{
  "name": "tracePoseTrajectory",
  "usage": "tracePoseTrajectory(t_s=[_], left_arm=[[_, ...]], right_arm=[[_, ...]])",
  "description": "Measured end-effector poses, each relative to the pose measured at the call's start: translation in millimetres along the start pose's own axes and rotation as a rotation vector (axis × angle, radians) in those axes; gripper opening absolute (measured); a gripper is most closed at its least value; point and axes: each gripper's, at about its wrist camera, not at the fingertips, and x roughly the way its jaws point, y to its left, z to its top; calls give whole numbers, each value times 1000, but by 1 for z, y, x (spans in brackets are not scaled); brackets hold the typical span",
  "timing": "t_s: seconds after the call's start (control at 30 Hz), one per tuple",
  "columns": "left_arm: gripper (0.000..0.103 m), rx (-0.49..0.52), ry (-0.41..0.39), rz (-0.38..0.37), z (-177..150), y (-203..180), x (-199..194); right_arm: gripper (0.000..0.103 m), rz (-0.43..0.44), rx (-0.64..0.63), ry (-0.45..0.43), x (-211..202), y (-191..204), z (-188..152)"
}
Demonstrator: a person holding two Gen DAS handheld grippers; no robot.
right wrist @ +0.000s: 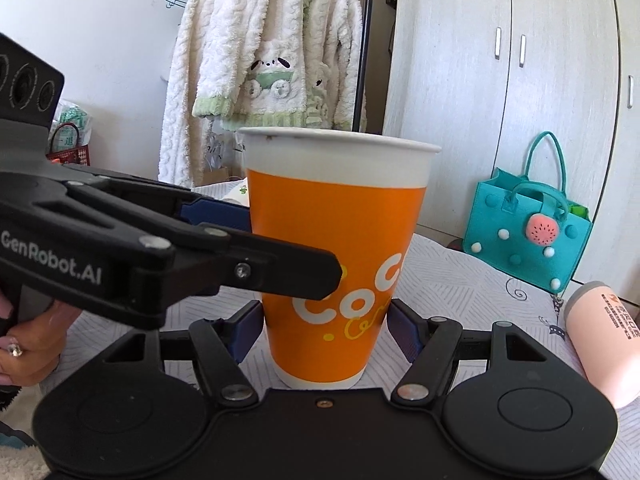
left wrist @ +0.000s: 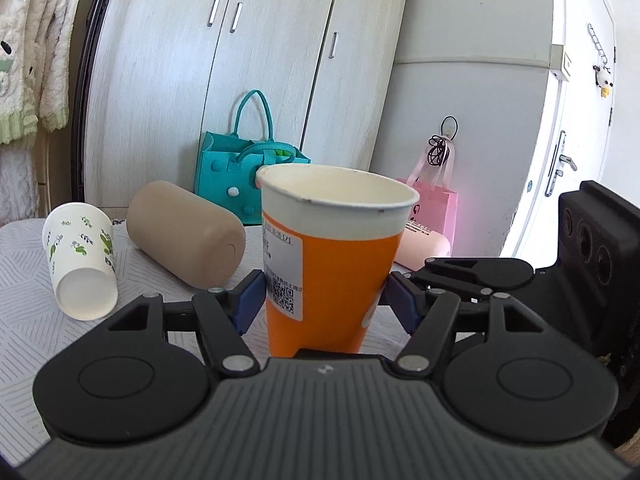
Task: Flip cup upright
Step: 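Lower the upright orange cup onto the tablecloth with the right gripper, then open the right gripper and pull it back from the cup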
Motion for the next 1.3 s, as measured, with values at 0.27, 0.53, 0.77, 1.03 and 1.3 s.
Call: tracePoseTrajectory(t_s=[0.27,0.53,0.77,1.03,1.3], left_arm=[[66,-47,17,-22,-5,0,-6],[70,-56,54,-13,-4,-2,-15],[72,-74,54,42,-3,-4,-35],[77,-134,38,77,1,-1,-65],[81,-115,69,178,8,-8,-94]], right_arm=[[75,-11,23,20,-3,2,-1],[79,-35,46,23,-12,6,-5],[87,-100,114,8,-29,12,-2],[87,-196,140,16,-52,29,0],[91,-241,148,0,-81,52,8]])
